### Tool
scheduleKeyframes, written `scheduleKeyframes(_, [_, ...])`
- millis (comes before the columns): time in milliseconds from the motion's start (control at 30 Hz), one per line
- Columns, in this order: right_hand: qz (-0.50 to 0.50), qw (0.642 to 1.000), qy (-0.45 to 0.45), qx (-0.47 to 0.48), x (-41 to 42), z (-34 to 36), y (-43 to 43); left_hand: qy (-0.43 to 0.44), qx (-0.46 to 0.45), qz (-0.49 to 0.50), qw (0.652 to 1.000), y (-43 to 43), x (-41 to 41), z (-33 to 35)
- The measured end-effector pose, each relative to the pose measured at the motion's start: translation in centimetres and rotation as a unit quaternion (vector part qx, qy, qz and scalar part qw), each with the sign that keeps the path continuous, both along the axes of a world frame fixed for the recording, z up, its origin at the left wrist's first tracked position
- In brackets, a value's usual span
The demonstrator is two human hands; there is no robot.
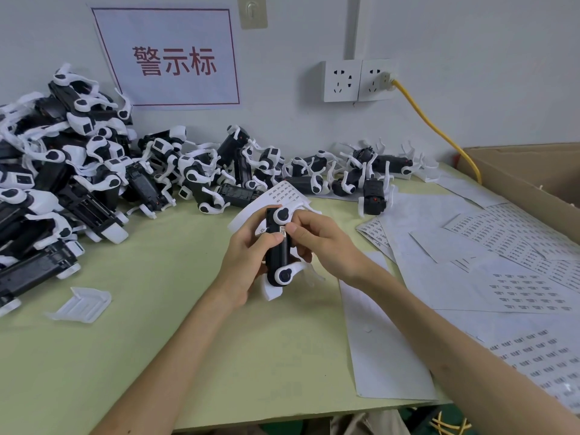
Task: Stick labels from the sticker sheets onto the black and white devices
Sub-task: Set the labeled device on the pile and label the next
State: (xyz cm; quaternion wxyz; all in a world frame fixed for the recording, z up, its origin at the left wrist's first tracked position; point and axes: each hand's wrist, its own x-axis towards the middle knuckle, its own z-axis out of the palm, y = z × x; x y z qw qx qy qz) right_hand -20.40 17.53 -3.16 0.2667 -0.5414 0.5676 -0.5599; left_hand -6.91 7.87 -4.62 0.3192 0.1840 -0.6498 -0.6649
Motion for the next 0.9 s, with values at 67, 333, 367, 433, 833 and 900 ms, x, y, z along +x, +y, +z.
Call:
scheduleKeyframes(67, [0.000,1.000,-0.012,0.007,0.0,0.1,0.1,-0.001,-0.001,-0.006,1.000,0.0,0.0,0.0])
scheduleKeyframes(333, [0.009,1.000,-0.007,-0.007,0.0,0.1,0.2,0.021,0.029,-0.064,0.997,-0.2,0.2,-0.2])
scheduleKeyframes(367, [0.010,1.000,-0.002,-0.005,0.0,0.0,0.2,0.022,0.036,-0.068,0.997,-0.2,0.2,-0.3])
scheduleKeyframes(433, [0.000,1.000,0.017,0.003,0.0,-0.2,0.1,0.020,0.050,-0.063,0.997,-0.2,0.2,-0.3])
scheduleKeyframes(833, [0.004,0.994,0.107,0.023,0.1,-1.1,-0.1,-0.029,0.144,0.022,0.989,0.0,0.0,0.6])
scheduleKeyframes(900, [0.008,0.992,0.122,0.031,0.3,-1.4,-0.1,-0.029,0.186,0.004,0.982,-0.1,0.3,0.7])
